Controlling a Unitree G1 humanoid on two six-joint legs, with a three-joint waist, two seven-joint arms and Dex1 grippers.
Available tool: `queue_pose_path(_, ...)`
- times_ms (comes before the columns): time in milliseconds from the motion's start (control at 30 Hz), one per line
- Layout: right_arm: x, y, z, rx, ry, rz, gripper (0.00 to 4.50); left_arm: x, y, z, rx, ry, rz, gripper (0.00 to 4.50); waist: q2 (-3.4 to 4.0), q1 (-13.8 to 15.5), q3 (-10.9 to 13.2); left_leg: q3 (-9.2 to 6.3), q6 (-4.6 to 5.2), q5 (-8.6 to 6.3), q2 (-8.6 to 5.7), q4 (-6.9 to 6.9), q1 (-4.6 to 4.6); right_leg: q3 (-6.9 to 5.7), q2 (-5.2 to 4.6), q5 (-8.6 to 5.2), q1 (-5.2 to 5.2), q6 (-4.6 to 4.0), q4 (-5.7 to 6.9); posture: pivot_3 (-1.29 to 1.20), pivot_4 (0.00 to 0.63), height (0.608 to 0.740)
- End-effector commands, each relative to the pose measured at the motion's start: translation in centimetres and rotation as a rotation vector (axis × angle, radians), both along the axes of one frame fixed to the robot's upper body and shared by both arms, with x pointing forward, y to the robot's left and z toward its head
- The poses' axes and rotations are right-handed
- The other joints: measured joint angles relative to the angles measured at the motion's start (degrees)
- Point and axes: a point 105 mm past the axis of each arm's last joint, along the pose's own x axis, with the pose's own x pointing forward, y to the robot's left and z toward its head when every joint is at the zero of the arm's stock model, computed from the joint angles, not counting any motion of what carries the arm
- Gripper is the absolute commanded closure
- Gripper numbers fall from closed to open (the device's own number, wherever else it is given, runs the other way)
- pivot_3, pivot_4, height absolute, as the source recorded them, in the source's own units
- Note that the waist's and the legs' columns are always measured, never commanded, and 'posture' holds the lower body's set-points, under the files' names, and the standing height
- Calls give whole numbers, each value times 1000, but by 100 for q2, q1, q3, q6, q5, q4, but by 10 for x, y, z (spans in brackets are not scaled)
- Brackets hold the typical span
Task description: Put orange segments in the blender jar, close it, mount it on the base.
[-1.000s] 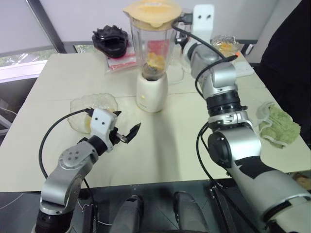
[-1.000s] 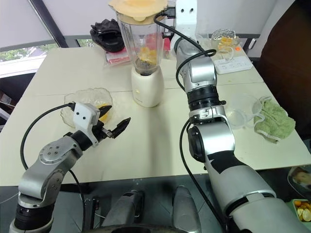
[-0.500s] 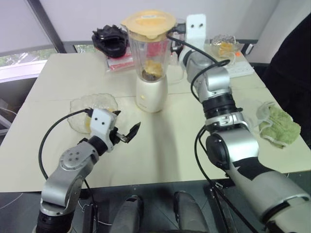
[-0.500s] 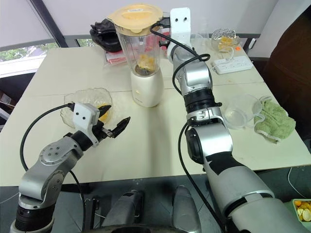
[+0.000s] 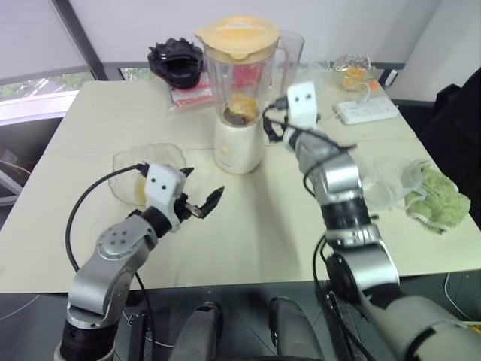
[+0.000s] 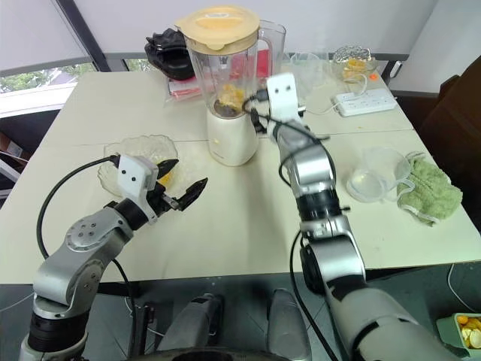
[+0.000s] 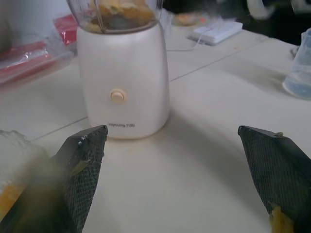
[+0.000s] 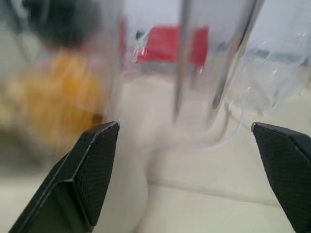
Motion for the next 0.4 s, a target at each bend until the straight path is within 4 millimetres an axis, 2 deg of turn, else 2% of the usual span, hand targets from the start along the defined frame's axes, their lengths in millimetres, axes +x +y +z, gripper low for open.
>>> queue_pose_path(33, -36, -1, 21, 9, -94, 161, 38, 1, 3, 15, -26, -52, 4, 0, 1, 45, 1, 5, 0, 0, 0, 2, 0, 1, 0, 0, 2, 1, -5, 0, 150, 740)
queue_pose_path(233, -82, -30, 30, -43, -105, 327, 38, 3, 10, 28, -65, -80, 14, 0, -1, 54, 1, 8, 1, 0, 6, 8, 5, -1, 2, 0, 9, 2, -8, 0, 150, 740)
queue_pose_path(400, -118, -60, 38, -129, -44, 473, 38, -1, 17, 25, -37, -42, 2, 0, -3, 85, 1, 10, 2, -1, 5, 12, 3, -1, 1, -2, 17, 2, -21, 0, 150, 740)
